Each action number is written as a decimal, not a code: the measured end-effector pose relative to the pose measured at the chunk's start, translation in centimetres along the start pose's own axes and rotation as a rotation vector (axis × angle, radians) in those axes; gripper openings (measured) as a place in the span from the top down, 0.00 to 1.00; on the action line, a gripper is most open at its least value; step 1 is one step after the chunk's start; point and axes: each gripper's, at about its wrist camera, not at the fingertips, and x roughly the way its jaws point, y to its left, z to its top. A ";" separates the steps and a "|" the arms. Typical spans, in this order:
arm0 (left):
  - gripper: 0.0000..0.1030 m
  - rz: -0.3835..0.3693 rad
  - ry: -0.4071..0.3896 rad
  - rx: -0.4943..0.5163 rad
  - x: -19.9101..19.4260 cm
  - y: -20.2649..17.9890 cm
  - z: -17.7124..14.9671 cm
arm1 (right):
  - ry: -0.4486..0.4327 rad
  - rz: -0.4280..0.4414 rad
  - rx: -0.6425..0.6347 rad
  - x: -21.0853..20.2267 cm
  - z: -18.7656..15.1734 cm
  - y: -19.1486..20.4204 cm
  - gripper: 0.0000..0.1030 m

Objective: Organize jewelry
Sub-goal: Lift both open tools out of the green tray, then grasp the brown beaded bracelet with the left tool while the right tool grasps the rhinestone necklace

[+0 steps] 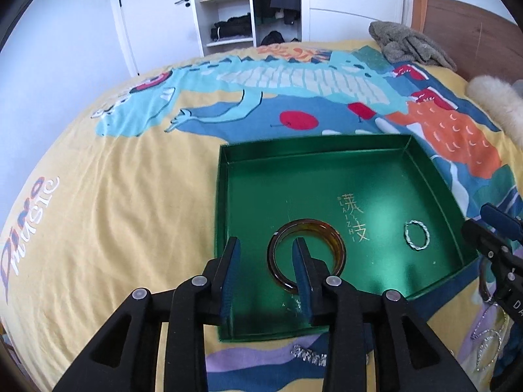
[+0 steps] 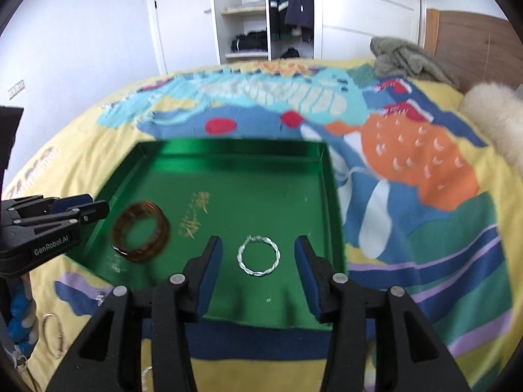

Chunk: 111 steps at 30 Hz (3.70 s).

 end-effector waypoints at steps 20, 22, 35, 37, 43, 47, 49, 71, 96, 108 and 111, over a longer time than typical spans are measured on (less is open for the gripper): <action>0.66 -0.067 -0.214 0.026 -23.6 5.3 -10.2 | -0.278 0.068 -0.067 -27.9 -4.3 5.6 0.57; 0.66 -0.080 -0.211 0.030 -24.0 5.3 -11.7 | -0.287 0.071 -0.068 -29.3 -5.6 5.7 0.57; 0.66 -0.212 -0.105 0.000 -19.2 4.4 -18.2 | -0.235 0.011 0.011 -29.9 -13.0 1.1 0.57; 0.66 -0.224 -0.077 0.003 -17.7 3.8 -18.7 | -0.216 0.008 0.029 -28.9 -13.8 0.3 0.57; 0.66 -0.248 -0.011 0.033 -13.5 1.9 -19.4 | -0.156 0.023 0.076 -25.2 -15.1 -1.6 0.57; 0.66 -0.242 0.027 0.043 -10.7 1.1 -19.4 | -0.124 0.031 0.097 -22.9 -15.7 -2.8 0.57; 0.66 -0.236 0.046 0.039 -9.3 0.9 -19.3 | -0.106 0.034 0.109 -21.7 -16.1 -3.5 0.57; 0.66 -0.242 0.150 0.051 -2.8 -1.0 -18.2 | 0.030 0.063 0.175 -12.7 -17.7 -7.5 0.57; 0.67 -0.269 0.139 0.018 -2.3 -0.6 -18.3 | 0.171 0.095 0.038 -6.2 -16.3 -7.4 0.49; 0.83 -0.267 0.122 -0.010 -2.1 0.0 -18.2 | 0.158 0.074 0.030 -6.7 -16.9 -7.0 0.95; 0.83 -0.259 0.115 -0.005 -2.5 -0.1 -18.3 | 0.141 0.068 0.039 -7.4 -17.2 -6.7 0.95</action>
